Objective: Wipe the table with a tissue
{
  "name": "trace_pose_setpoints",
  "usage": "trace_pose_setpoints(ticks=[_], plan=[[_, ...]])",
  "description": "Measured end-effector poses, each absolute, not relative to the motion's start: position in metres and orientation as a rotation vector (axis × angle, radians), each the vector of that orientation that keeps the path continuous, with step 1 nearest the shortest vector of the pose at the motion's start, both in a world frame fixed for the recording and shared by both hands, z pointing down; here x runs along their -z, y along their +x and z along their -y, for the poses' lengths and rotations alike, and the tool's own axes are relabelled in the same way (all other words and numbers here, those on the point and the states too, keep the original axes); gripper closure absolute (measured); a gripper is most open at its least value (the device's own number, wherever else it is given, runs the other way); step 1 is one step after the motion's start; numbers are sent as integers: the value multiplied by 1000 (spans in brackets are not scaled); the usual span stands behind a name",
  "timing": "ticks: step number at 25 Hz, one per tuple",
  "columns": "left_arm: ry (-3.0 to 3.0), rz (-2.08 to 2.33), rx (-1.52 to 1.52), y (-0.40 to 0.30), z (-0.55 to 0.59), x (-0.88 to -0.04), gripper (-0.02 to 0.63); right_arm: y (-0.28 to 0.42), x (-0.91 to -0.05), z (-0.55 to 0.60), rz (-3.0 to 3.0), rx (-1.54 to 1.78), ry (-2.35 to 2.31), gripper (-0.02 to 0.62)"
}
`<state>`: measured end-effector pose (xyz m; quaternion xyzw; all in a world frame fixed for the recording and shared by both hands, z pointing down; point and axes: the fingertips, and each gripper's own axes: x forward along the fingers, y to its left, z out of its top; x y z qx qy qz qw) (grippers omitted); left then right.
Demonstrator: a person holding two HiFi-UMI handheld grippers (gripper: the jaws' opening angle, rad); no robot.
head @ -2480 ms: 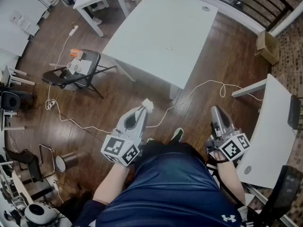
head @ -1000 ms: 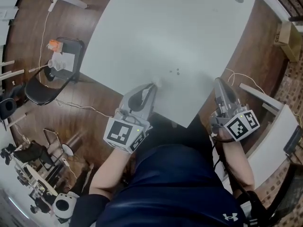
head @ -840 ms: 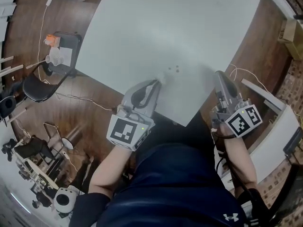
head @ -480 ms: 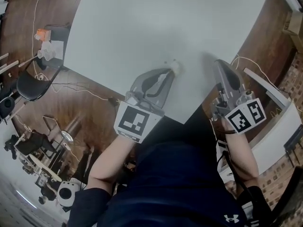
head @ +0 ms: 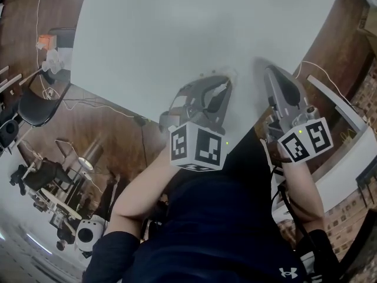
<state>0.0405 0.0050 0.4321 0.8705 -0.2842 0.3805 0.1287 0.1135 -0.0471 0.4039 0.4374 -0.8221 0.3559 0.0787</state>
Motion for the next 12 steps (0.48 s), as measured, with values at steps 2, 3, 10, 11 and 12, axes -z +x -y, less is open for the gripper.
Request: trace_pose_setpoints(ticks=[2,3,10,11,12], plan=[[2535,784,-1168,46,-6,-439,586,111,-407,47,2458,-1075,1299,584],[2532,775,-1180,49,-6,-440,586,110,-408,47,2458,-1077,1296,584],[2489,738,-1259,51,-7,-455,586,118,-407,49,2458,-1073,1307,584],[2489,728,-1278,51,-7,-457,586,120,-408,50,2455,-1073,1311,584],[2488,718,-1293,52,-7,-459,586,122,-408,51,2452,-1075,1315,584]])
